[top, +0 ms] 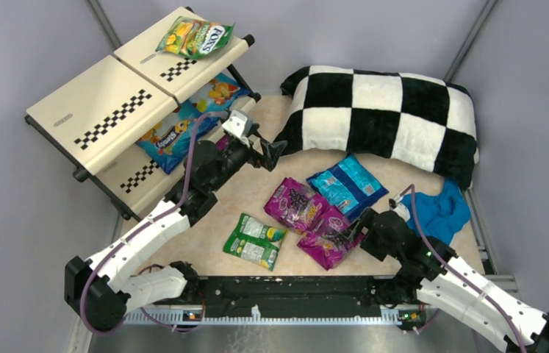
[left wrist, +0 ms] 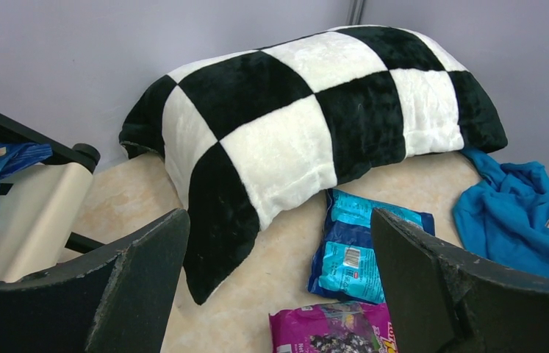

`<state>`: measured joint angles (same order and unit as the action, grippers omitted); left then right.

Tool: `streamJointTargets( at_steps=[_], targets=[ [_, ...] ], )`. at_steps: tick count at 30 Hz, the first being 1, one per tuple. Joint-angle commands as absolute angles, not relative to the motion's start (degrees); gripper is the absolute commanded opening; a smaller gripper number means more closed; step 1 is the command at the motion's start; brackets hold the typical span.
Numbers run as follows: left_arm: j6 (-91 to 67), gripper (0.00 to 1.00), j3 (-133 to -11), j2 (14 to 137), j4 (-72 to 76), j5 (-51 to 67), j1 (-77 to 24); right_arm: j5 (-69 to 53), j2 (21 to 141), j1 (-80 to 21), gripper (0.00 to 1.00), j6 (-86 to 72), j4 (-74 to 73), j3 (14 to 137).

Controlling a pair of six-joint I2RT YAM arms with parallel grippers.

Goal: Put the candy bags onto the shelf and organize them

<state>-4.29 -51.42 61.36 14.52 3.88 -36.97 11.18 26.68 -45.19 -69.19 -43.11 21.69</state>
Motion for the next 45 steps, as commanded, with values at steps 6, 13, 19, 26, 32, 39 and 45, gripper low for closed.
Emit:
streamJointTargets(
  at_steps=[6,13,19,26,32,39,45],
  targets=[
    [-4.28,0.99,-53.96,61.64,15.45,3.72,-37.78,17.43,29.22,-44.84,0.77,-70.01,-30.19,18.74],
    [-4.27,0.99,-54.05,61.55,15.37,3.55,-37.86,18.65,28.89,-44.89,0.43,-61.77,-17.77,17.05],
    [-4.06,0.99,-54.14,61.68,15.24,3.45,-37.88,20.10,30.31,-44.85,0.13,-50.59,-14.34,20.14],
    [-4.09,0.99,-54.10,61.52,15.25,3.36,-37.96,21.95,34.42,-44.06,0.00,-40.19,-14.46,26.45],
    [-4.23,0.99,-54.23,61.66,15.03,3.25,-38.27,17.56,38.16,-41.03,0.00,-34.20,-12.16,30.27],
    [-4.02,0.99,-54.21,61.78,14.91,2.52,-38.77,-0.99,47.66,-31.26,0.00,-30.28,-5.96,34.07],
    [-4.14,0.99,-55.03,62.57,13.90,2.87,-39.36,-3.68,49.56,-30.58,0.00,-25.29,-10.24,40.57]
  ],
)
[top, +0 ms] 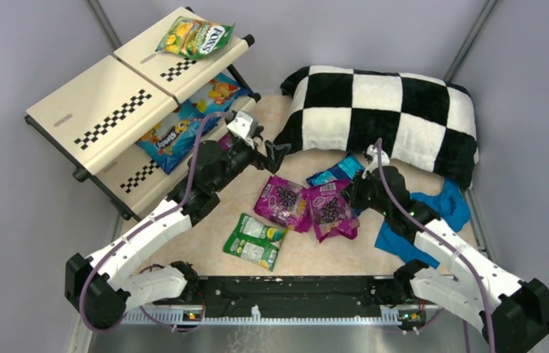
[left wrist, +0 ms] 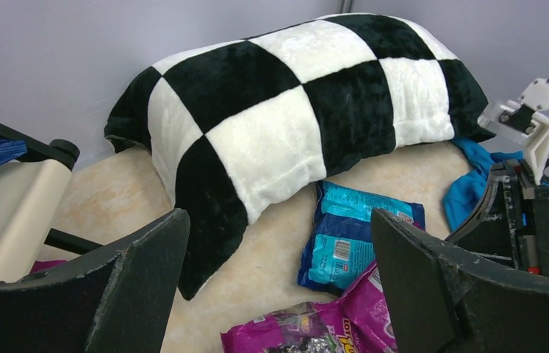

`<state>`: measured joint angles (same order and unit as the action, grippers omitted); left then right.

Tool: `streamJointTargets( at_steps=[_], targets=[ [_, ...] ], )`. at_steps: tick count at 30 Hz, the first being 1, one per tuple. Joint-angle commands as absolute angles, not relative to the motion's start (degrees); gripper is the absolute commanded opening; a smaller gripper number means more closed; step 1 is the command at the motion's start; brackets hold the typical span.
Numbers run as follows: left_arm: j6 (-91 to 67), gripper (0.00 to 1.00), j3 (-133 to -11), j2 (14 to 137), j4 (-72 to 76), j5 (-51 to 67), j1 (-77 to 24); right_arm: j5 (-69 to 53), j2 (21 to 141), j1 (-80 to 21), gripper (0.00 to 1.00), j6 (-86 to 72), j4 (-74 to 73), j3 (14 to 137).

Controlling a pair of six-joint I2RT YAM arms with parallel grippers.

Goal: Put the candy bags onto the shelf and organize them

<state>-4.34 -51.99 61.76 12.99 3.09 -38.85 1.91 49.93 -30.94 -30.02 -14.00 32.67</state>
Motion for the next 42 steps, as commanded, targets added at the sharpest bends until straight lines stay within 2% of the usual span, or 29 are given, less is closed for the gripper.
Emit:
streamJointTargets(
  at_steps=[1,8,11,14,18,21,26,30,35,42],
  targets=[
    [-4.18,0.99,-55.27,62.74,13.71,3.04,-39.45,-4.12,49.53,-30.54,0.00,-24.73,-11.24,41.35],
    [-3.70,0.99,-58.03,64.72,9.67,-1.86,-41.55,-7.03,49.98,-30.59,0.00,-26.56,-10.21,42.01],
    [-10.26,0.99,-65.88,68.39,-2.36,-1.70,-41.21,-8.91,51.72,-30.53,0.00,-25.12,-10.87,43.94],
    [-15.08,0.99,-69.54,70.07,-11.19,3.32,-41.15,-10.70,52.75,-30.55,0.00,-23.48,-11.12,45.75],
    [-22.55,0.99,-63.89,65.71,-11.58,9.72,-41.13,-12.77,53.07,-30.55,0.00,-22.31,-11.98,47.65],
    [-32.58,0.99,-56.97,61.01,-11.48,9.57,-39.78,-14.06,52.96,-30.53,0.00,-21.28,-11.44,48.87],
    [-42.27,0.99,-47.47,56.73,-4.81,15.65,-37.71,-18.15,54.65,-30.51,0.00,-19.80,-12.23,53.24],
    [-44.84,0.97,-45.41,55.52,-5.71,16.18,-37.75,-23.75,57.22,-30.56,0.00,-22.55,-7.29,54.48],
    [-44.05,0.97,-44.83,51.70,-8.70,12.48,-37.71,-36.85,63.82,-30.60,0.00,-32.35,4.08,55.63],
    [-41.63,0.93,-45.43,52.11,-15.62,5.65,-37.71,-47.54,78.62,-30.58,0.00,-35.59,2.40,63.04]
  ],
)
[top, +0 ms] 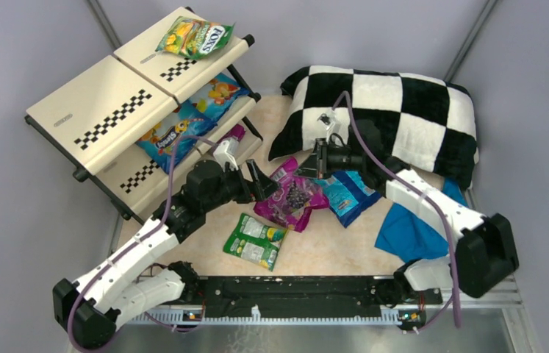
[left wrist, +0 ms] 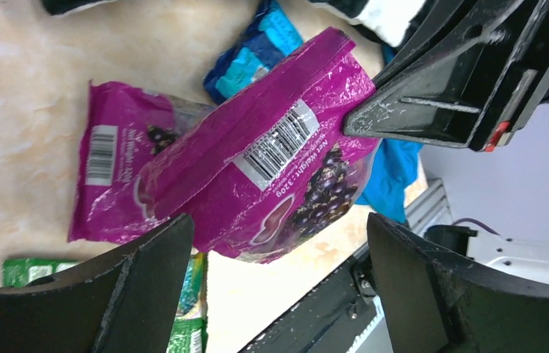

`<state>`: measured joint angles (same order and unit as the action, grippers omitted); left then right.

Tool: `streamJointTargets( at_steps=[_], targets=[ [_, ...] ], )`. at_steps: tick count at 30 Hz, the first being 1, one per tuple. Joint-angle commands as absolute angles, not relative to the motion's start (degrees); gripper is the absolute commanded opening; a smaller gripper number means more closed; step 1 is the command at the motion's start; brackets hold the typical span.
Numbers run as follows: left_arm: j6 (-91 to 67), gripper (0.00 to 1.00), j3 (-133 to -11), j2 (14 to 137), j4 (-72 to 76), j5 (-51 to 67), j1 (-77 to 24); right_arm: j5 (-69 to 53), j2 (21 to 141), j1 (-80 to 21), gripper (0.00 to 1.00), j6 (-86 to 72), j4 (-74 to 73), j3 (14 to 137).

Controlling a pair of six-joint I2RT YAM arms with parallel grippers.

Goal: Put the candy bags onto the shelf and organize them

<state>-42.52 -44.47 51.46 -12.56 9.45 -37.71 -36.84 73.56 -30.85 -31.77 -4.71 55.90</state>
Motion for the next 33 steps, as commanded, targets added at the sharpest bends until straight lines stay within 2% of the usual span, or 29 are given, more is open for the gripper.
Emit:
streamJointTargets(
  at_steps=[1,5,9,12,17,21,24,29,31,33],
  targets=[
    [-41.97,0.93,-44.91,52.40,-15.46,5.47,-37.71,-48.85,80.99,-30.59,0.00,-35.06,0.80,64.35],
    [-42.29,0.90,-43.34,53.86,-15.14,3.76,-37.79,-48.85,88.55,-30.58,0.00,-28.69,-10.89,70.63],
    [-40.24,0.90,-42.63,56.28,-17.24,-1.08,-37.80,-46.45,94.27,-30.57,0.00,-22.83,-17.61,75.12],
    [-39.81,0.90,-40.45,58.62,-13.86,1.67,-37.79,-45.81,98.56,-30.61,0.00,-18.89,-21.36,78.95],
    [-38.17,0.75,-37.79,61.15,-11.11,2.02,-37.88,-42.85,106.07,-30.54,0.02,-13.75,-29.11,86.80],
    [-37.62,0.71,-35.43,60.16,-10.40,0.53,-37.88,-37.02,106.66,-30.58,0.27,-14.95,-30.11,89.03],
    [-37.00,0.71,-34.61,59.64,-9.95,-0.90,-37.88,-27.29,104.10,-30.63,0.57,-17.27,-31.72,89.80],
    [-37.24,0.72,-33.73,58.59,-9.32,-1.35,-37.81,-14.27,93.62,-30.41,0.90,-18.60,-34.47,84.62],
    [-37.48,0.72,-33.14,57.85,-9.26,-2.00,-37.84,-12.74,88.24,-29.69,0.98,-20.62,-32.98,79.57],
    [-37.86,0.73,-32.60,56.86,-9.42,-3.04,-37.80,-17.27,82.97,-27.00,0.99,-24.40,-29.30,73.22]
  ],
)
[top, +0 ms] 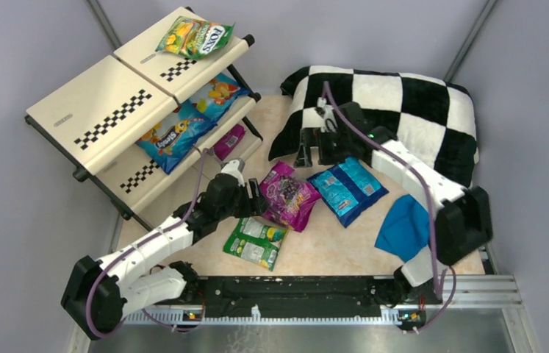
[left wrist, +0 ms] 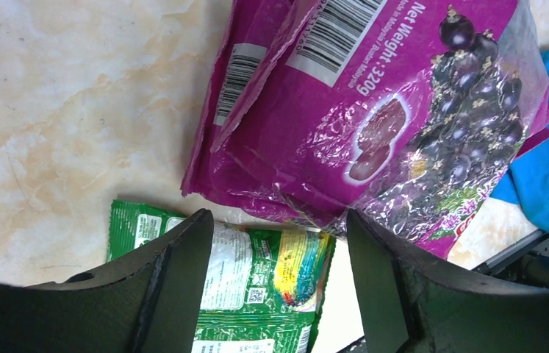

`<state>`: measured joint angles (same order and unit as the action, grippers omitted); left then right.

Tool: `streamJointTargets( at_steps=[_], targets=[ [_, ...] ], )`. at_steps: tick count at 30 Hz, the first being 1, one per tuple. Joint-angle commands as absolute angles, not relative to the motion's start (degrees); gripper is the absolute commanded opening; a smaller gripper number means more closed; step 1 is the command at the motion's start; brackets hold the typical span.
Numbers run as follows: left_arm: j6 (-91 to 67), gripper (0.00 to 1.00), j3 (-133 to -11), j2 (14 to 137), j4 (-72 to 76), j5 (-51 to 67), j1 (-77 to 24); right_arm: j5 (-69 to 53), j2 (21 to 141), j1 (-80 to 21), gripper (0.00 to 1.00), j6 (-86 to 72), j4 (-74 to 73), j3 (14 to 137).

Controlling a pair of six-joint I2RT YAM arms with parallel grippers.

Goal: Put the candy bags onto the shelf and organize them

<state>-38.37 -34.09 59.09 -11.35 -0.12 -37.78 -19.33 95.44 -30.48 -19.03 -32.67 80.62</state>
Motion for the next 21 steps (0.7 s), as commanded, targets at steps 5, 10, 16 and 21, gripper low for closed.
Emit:
streamJointTargets(
  at_steps=[5,10,16,21],
  targets=[
    [-38.73,0.79,-32.21,54.68,-9.32,-2.16,-37.80,-31.49,71.29,-22.24,0.99,-39.12,-12.32,52.91],
    [-37.40,0.98,-36.26,51.80,-11.60,-0.32,-37.84,-34.96,65.21,-22.28,0.99,-46.09,-2.29,42.30],
    [-34.77,0.99,-41.02,54.32,-10.63,-1.24,-37.71,-35.42,65.38,-24.29,0.99,-53.76,9.33,34.52],
    [-33.28,0.98,-45.23,61.88,-10.00,-2.34,-37.71,-31.81,66.15,-27.59,0.99,-55.15,12.66,32.52]
  ],
)
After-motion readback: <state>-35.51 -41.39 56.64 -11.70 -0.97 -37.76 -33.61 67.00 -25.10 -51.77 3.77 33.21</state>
